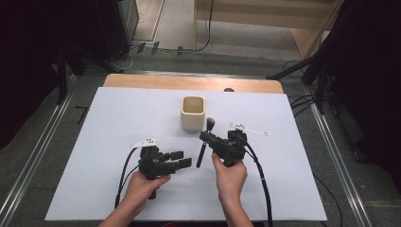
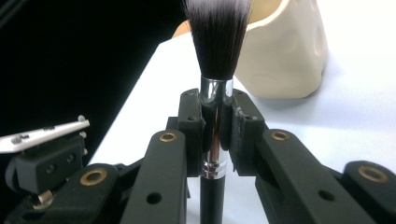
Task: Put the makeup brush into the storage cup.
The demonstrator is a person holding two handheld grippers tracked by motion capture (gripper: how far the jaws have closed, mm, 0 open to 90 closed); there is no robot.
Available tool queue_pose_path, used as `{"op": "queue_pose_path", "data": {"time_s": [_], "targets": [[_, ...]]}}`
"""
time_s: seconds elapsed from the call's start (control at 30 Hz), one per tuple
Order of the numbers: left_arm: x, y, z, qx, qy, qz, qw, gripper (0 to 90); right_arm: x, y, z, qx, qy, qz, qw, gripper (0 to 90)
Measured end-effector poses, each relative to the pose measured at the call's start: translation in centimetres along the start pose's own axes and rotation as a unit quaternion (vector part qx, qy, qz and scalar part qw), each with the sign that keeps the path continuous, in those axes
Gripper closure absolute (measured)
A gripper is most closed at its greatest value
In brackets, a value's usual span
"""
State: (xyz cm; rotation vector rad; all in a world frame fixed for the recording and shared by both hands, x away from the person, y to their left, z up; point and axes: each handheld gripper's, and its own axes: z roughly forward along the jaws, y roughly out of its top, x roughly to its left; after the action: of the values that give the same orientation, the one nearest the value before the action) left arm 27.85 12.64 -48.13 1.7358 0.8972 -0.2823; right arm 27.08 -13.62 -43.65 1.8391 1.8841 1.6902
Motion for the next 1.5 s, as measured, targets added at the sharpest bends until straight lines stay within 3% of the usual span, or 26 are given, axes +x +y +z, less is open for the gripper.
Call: {"op": "queue_pose_path", "data": {"time_s": [0.2, 0.3, 0.47, 0.57, 0.67, 0.8, 1.23, 1.5], "targets": [[-0.1, 0.4, -0.4, 0.018, 0.001, 0.003, 0.9998, 36.4, -0.3, 0.3, -0.3, 0.011, 0.009, -0.036, 0.9992, 77.7], [-0.2, 0.8, -0.7, 0.033, 0.007, 0.019, 0.9992, 35.9, -0.5, 0.4, -0.4, 0.019, 0.015, -0.051, 0.9984, 77.7], [-0.3, 1.0, -1.3, 0.045, 0.005, 0.027, 0.9986, 35.2, -0.8, 0.6, -0.5, 0.033, 0.018, -0.071, 0.9968, 77.7], [-0.3, 1.1, -1.4, 0.062, -0.008, 0.028, 0.9977, 34.4, -0.8, 0.8, -0.6, 0.038, 0.02, -0.089, 0.995, 77.7], [-0.5, 1.1, -1.6, 0.073, -0.003, 0.044, 0.9963, 33.1, -0.6, 1.1, -0.6, 0.042, 0.018, -0.117, 0.9921, 77.7], [-0.6, 1.1, -1.8, 0.092, 0.013, 0.068, 0.9934, 32.5, -0.5, 1.3, -0.7, 0.044, 0.014, -0.132, 0.9902, 77.7], [-0.4, 0.8, -2.9, 0.119, 0.046, 0.109, 0.9858, 32.0, -0.4, 2.0, -1.1, 0.05, 0.012, -0.175, 0.9831, 77.7], [-0.3, 0.8, -3.6, 0.123, 0.057, 0.132, 0.9818, 31.8, -0.4, 2.4, -1.2, 0.052, 0.009, -0.196, 0.9792, 77.7]]}}
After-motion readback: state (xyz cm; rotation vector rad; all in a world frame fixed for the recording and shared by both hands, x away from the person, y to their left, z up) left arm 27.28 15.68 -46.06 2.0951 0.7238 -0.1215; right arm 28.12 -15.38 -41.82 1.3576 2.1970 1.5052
